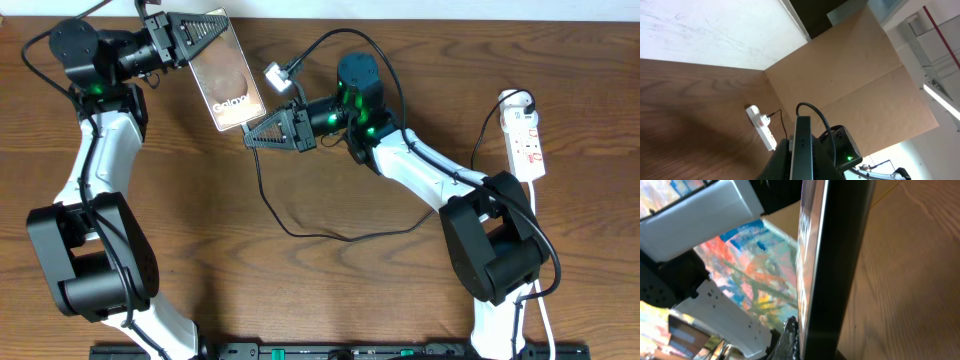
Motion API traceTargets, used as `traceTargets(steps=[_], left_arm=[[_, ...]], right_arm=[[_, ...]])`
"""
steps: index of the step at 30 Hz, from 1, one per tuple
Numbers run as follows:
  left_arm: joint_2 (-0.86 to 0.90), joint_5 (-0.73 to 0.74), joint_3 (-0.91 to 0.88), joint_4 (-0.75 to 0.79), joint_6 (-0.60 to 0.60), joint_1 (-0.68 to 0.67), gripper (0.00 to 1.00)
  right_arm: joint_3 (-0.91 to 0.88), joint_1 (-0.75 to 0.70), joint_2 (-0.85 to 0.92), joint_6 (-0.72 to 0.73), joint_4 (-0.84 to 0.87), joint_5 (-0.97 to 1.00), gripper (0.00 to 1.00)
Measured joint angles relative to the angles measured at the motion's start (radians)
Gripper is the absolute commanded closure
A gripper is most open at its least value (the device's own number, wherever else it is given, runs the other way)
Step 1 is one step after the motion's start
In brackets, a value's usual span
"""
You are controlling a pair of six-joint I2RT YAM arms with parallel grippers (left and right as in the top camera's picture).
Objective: Plug charger to phone and switch on socket
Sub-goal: 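Release the connector and pull the right gripper back to the right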
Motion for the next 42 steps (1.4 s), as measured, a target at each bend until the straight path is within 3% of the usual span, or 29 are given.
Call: traceTargets(steps=[13,14,16,17,18,21,30,36,40,42], left_arm=[[0.000,-0.001,0.000,0.001,0.015,-0.001,0.92],[0.000,0.003,0.000,0.001,0.018,-0.001,0.93],[0.000,0.003,0.000,0.001,0.019,-0.001,0.93],[0.000,0.002,0.000,0.001,0.021,-0.001,0.92],[0.000,0.003,0.000,0.002,0.025,0.000,0.93],[0.000,0.045,-0.001,0.000,0.037,-0.008,0.93],[0.000,0.072,-0.001,0.000,0.047,-0.014,0.93],[0.000,0.079,-0.001,0.000,0.043,0.040,0.93],[0.000,0.083,-0.001,0.000,0.039,0.078,0.93],[0.000,0.084,-0.001,0.000,0.038,0.085,0.93]], right_arm=[[-0.002,0.000,0.000,0.000,-0.001,0.014,0.99],[-0.002,0.000,0.000,0.001,0.000,0.024,0.93],[-0.002,0.000,0.000,0.003,0.000,0.025,0.69],[-0.002,-0.001,0.000,0.003,0.001,0.023,0.53],[-0.002,-0.002,0.000,0.005,0.004,0.027,0.30],[0.000,-0.005,0.000,0.002,0.015,0.047,0.01],[0.000,-0.032,0.000,0.002,0.021,0.044,0.01],[0.001,-0.167,0.000,0.067,-0.014,0.044,0.01],[0.010,-0.237,0.000,0.045,-0.263,0.050,0.01],[0.016,-0.266,0.000,-0.028,-0.489,0.078,0.01]])
